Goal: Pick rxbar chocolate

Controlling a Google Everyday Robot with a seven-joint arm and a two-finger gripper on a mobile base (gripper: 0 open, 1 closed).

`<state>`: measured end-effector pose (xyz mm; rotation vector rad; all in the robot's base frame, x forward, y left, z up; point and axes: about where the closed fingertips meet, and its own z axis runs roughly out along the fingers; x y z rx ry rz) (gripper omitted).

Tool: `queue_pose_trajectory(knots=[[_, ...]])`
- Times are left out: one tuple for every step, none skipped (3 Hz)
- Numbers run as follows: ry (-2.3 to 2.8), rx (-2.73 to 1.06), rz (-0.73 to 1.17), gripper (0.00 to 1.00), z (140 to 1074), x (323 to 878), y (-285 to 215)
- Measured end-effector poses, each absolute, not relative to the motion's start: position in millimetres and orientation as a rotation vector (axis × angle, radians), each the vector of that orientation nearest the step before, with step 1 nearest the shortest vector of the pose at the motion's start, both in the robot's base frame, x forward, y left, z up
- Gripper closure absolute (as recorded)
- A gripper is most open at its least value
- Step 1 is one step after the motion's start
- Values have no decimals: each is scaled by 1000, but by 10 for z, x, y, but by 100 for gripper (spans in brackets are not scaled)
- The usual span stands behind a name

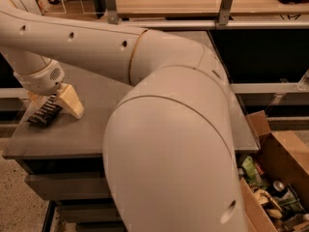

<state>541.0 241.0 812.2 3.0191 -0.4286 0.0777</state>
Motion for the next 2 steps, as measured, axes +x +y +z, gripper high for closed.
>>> queue_pose_trajectory(knots=[[-429,3018,78,40,8149,5411,2406],[-429,3018,78,40,8199,5412,2407]])
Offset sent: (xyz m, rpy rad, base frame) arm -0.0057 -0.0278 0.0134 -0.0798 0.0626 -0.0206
